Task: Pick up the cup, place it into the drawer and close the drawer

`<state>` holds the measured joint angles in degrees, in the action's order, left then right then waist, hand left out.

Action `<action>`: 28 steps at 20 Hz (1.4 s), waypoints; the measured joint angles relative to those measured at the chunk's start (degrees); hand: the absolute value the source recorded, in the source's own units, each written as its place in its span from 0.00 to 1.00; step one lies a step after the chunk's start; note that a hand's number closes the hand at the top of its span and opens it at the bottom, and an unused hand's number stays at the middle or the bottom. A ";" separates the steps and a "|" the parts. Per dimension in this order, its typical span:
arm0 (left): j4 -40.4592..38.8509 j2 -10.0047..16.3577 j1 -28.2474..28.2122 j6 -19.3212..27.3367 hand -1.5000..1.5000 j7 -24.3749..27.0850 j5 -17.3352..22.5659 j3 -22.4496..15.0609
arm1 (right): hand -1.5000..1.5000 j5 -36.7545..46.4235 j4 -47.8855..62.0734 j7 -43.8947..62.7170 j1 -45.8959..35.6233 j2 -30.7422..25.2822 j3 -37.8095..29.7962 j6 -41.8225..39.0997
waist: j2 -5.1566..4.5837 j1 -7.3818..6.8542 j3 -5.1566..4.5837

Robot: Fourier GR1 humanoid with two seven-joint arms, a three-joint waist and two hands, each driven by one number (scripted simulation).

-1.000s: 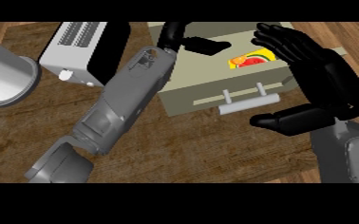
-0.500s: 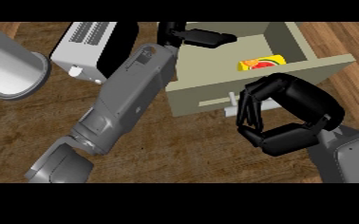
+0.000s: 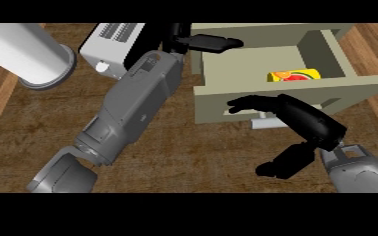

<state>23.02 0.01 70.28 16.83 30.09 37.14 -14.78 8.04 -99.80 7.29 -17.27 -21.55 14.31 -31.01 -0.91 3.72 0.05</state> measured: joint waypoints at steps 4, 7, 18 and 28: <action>1.44 0.03 -2.47 -1.35 0.00 1.55 0.42 0.63 | 0.00 8.81 8.20 -4.53 0.58 0.75 2.82 4.18 | 0.30 -2.58 0.00; 2.49 0.75 -4.68 -3.06 0.00 2.48 0.66 1.23 | 0.00 14.10 16.92 -8.17 -1.05 1.80 5.41 6.40 | 0.30 -4.18 0.01; 11.38 5.66 -12.98 -7.71 0.00 0.23 1.43 1.44 | 1.00 20.90 51.41 -23.04 -16.12 4.55 0.73 16.14 | 0.20 -9.21 0.11; 16.67 9.17 -18.16 -11.77 0.00 -1.60 1.76 0.81 | 1.00 17.30 66.46 -30.27 -27.03 2.85 -8.11 18.39 | -0.61 -11.90 0.48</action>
<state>39.69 9.17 52.12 5.06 28.49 38.90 -13.98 25.34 -33.34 -22.98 -44.31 -18.70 6.20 -12.62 -1.53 -8.17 0.53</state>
